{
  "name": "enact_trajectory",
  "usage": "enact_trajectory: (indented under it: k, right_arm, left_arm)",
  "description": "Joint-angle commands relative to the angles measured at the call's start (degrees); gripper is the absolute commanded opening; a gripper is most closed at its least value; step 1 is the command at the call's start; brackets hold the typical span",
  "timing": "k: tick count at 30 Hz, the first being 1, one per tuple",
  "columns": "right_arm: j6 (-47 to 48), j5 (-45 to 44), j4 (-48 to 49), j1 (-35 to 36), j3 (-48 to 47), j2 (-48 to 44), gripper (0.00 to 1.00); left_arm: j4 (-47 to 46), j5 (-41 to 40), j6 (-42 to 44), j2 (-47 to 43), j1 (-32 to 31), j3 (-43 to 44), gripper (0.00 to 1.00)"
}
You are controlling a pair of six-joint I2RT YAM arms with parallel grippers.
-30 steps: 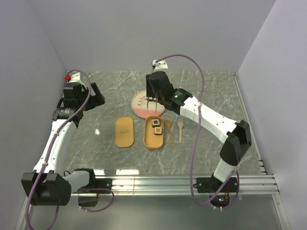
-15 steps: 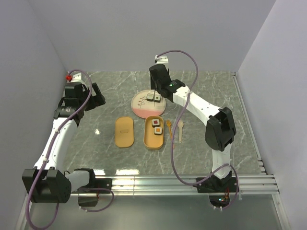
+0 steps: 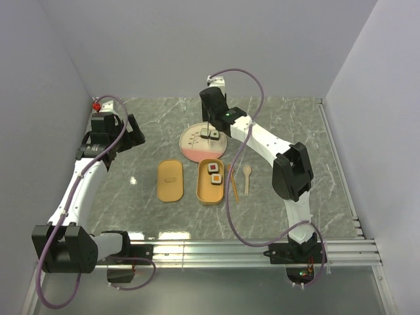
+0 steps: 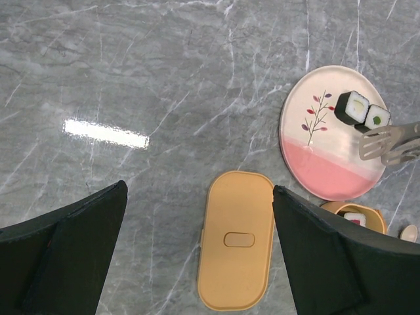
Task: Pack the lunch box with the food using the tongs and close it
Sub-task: Pick up the food using the clamp
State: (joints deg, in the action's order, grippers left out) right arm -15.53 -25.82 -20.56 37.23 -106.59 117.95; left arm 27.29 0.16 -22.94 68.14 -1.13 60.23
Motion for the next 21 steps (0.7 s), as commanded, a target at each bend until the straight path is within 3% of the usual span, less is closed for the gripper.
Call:
enact_trajectory:
  k: [1, 21]
  right_arm:
    - [0.3, -1.1, 1.6, -0.7, -3.4, 1.0, 0.51]
    - [-0.7, 0.2, 1.7, -1.5, -4.2, 3.6, 0.51]
  left_arm:
    - [-1.0, 0.0, 1.5, 0.3, -0.3, 2.4, 0.99]
    - [-0.6, 0.0, 2.0, 2.0, -0.2, 3.8, 0.99]
